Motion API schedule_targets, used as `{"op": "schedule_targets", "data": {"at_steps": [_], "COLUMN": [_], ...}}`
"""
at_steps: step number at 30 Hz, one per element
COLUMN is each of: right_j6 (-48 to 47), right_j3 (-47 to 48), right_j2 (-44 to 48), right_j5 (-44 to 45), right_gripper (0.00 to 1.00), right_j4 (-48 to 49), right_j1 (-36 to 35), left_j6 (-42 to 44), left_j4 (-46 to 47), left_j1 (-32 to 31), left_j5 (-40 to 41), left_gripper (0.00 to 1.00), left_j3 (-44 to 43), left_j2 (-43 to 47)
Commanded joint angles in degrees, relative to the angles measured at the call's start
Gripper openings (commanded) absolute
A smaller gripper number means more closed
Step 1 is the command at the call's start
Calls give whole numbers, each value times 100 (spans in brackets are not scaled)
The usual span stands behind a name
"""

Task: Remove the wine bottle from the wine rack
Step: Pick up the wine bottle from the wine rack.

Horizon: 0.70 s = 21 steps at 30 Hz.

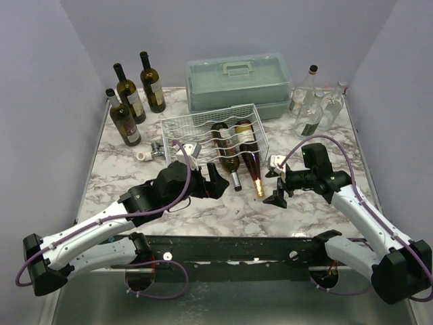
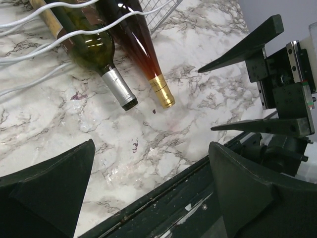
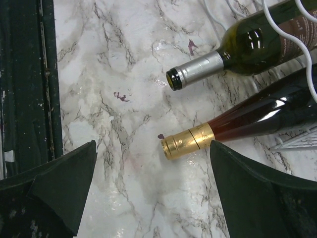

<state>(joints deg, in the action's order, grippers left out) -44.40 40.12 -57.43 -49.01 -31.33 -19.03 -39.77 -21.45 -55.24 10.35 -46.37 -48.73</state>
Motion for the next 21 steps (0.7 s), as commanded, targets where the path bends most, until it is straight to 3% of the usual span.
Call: {"op": "schedule_targets", "data": {"at_steps": [1, 7, 21], "right_j6": [159, 224, 259], "right_j3": [-63, -87, -171], "right_j2": [-56, -33, -65], "right_j5": [186, 300, 393], "right_gripper": [99, 99, 99], "right_j4": [196, 274, 373], "right_j1": [95, 153, 390], "left_j6": [-597, -1278, -2697], "left_j4": [356, 950, 456], "left_j1": [-443, -629, -1139], "left_j5": [1290, 1506, 2633], "left_gripper": [99, 98, 90], "left_j3": [130, 566, -769], "left_j2": [-170, -427, -3060]}}
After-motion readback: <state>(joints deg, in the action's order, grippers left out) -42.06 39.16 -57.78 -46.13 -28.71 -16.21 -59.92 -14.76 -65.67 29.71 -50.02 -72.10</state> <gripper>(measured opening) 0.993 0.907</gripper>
